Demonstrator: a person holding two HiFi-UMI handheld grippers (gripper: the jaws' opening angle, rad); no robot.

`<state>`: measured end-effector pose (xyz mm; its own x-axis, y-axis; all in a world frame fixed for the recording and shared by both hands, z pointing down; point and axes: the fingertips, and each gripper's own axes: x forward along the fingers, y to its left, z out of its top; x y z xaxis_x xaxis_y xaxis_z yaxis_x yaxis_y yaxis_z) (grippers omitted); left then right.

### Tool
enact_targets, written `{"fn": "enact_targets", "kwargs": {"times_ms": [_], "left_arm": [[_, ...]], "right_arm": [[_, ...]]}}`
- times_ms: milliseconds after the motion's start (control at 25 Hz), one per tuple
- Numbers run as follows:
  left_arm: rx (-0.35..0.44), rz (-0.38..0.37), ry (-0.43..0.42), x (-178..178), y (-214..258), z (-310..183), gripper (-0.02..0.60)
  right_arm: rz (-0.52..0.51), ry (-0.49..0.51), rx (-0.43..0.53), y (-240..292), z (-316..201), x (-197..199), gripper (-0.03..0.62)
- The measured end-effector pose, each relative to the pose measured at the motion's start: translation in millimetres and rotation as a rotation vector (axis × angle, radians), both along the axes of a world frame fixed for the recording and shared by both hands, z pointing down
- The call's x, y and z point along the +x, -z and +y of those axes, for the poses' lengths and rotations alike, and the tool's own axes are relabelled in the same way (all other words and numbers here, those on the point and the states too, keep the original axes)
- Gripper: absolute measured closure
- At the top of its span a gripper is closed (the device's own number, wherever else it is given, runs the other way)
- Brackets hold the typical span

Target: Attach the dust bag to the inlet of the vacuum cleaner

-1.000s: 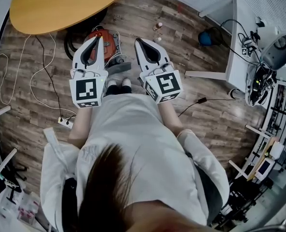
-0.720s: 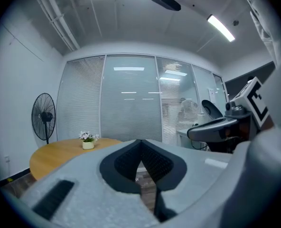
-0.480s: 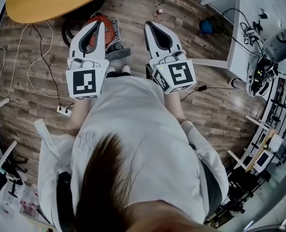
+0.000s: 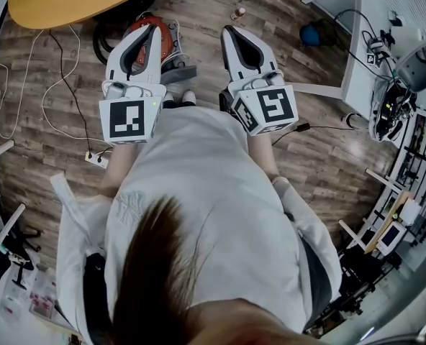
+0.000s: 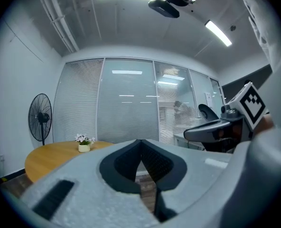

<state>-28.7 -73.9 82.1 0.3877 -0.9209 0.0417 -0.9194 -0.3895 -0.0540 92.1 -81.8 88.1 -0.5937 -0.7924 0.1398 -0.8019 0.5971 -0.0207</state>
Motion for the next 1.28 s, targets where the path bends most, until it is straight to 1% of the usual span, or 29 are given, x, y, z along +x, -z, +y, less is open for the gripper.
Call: {"fn": "enact_targets", "kwargs": {"times_ms": [360,600,680,840,1120,1280], "left_arm": [[-0.017,0.016,0.000,2.2,1.3,1.0,0.565],[-0.015,0.005,-0.014,2.8,-1.0,3.8,0.565],[-0.020,0.012,-0.011,4.4,-1.2,4.5,0.565],[-0.016,-0.003,-0.028,7.8,-2.6,5.4,0.565],[-0.028,0.010,-0.027,8.2,-4.3,9.2,0.565],[-0.027,-0.003,-0.038,8.1,-5.6,10.3,0.565]], "right_arm": [[0.004,0.004,-0.013,-3.7,0.1,0.5,0.591],[-0.011,0.003,-0.016,-4.7,3.6,1.3,0.591],[-0.008,0.004,-0.016,-4.6,4.9,2.4,0.591],[0.002,0.003,-0.009,-4.5,6.9,3.4,0.591],[0.005,-0.004,-0.012,-6.9,10.3,2.5,0.591],[0.004,-0.004,-0.016,-7.1,11.5,1.9,0.591]]}}
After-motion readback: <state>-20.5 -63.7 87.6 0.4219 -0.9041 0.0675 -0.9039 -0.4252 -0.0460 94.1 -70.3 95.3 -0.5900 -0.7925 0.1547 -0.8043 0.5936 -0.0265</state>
